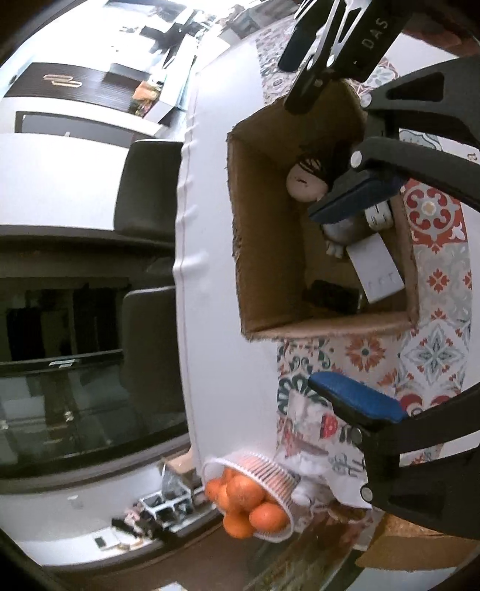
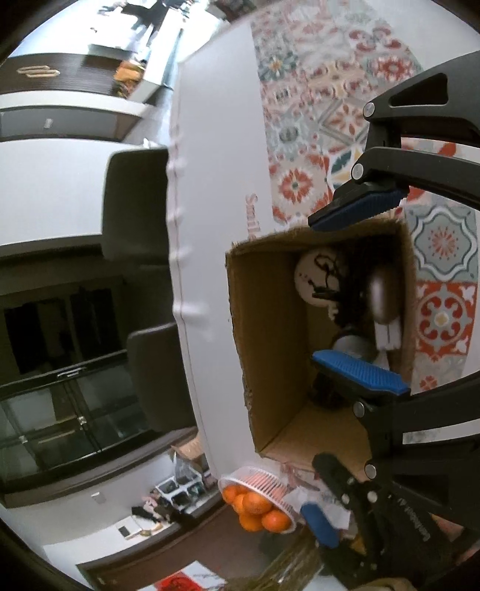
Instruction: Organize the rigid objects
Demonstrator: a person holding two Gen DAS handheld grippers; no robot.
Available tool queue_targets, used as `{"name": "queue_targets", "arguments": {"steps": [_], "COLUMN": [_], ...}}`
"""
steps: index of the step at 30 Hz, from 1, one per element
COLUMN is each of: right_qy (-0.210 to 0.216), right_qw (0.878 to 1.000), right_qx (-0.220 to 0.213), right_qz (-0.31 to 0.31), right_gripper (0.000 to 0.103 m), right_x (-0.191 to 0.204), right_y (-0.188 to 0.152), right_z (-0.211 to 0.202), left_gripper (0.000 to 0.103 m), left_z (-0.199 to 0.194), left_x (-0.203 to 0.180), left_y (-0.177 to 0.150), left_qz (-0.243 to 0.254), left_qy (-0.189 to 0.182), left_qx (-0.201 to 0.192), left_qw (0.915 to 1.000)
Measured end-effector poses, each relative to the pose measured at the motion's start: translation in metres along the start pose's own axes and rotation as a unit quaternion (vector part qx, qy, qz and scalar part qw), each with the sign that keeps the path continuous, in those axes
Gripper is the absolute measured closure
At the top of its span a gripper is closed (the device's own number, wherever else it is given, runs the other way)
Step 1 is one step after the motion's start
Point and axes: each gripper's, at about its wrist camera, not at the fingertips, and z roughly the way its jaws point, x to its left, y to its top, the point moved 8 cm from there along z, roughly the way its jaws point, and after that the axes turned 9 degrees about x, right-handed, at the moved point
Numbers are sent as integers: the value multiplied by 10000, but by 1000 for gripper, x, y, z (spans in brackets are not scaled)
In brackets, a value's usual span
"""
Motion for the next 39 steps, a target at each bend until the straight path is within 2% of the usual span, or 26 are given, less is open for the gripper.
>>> {"name": "queue_targets", "arguments": {"steps": [5, 14, 17, 20, 26, 39], "right_qy": [-336, -532, -578, -760, -948, -955], "right_qw": [9990, 9950, 9928, 9888, 9812, 9737], "right_qx": [-274, -821, -1028, -1263, -1667, -2058], "right_qz": [-101, -178, -216, -236, -229, -197], "right_gripper": [33, 28, 21, 18, 7, 6], "right_x": [-1, 1, 4, 3, 5, 9], "right_y": [-9, -38, -47, -56, -80, -137], "right_z": [-27, -88, -109, -127, -164, -207], "left_gripper": [10, 0, 0, 0, 0, 0], "left_z": [-26, -94, -118, -138, -170, -217], "left_x": [5, 10, 13, 17, 18, 18], "left_y": [-7, -33, -44, -55, -81, -136], "left_qz": [20, 99, 96, 49, 39, 84], "left_qy": [212, 542, 703, 880, 963, 1223], "left_qx": [-346, -1058, -1316, -1512, -1817, -2365], "left_qw": [9992, 9929, 9888, 9846, 9786, 9639]}}
